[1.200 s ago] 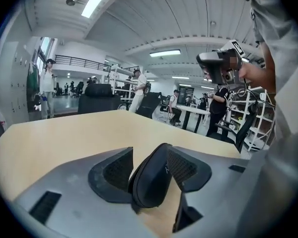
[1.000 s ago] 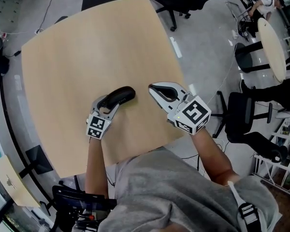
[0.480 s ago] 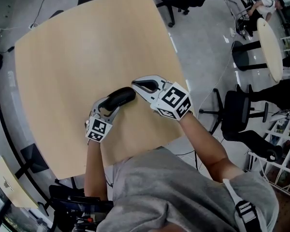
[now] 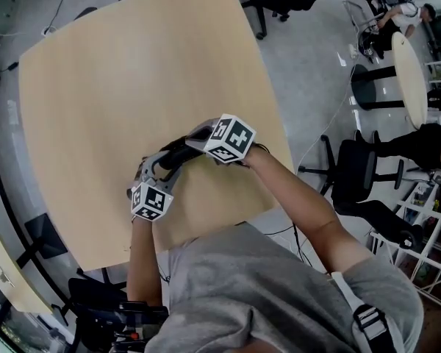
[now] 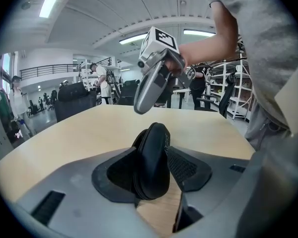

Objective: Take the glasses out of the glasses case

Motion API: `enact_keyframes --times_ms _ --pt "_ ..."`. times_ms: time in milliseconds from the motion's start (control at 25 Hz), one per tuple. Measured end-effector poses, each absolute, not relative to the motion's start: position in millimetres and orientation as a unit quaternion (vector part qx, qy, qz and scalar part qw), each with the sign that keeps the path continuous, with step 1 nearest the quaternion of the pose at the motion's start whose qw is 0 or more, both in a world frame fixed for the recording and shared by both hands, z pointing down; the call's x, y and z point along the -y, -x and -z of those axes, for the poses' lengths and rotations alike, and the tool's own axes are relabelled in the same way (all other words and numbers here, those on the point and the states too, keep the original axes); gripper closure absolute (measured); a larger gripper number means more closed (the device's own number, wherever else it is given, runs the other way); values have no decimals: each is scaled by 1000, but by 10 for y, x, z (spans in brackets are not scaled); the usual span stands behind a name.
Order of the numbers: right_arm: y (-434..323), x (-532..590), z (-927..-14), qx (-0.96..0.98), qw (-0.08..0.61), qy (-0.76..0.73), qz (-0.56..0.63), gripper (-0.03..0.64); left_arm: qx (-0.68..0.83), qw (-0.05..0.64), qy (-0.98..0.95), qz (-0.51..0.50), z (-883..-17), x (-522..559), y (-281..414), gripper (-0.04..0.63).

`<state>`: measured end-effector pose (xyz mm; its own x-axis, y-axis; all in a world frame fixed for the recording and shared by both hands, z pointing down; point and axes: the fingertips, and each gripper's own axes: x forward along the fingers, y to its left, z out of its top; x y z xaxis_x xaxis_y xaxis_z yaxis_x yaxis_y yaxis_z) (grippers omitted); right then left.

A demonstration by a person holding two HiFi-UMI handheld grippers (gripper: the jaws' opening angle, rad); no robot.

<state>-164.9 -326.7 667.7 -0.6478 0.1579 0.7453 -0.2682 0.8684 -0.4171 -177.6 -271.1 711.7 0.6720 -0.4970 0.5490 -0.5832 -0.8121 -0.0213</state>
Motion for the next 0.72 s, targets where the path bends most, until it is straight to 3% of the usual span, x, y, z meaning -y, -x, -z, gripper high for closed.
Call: enact_keyframes --times_ms 280,720 --pt "1682 3153 -7053 842 476 7 -254 609 270 60 -916 -291 -7127 2560 1704 399" --pt "1725 2950 -7178 841 521 116 -84 607 226 52 -913 -336 -7348 2229 1556 399"
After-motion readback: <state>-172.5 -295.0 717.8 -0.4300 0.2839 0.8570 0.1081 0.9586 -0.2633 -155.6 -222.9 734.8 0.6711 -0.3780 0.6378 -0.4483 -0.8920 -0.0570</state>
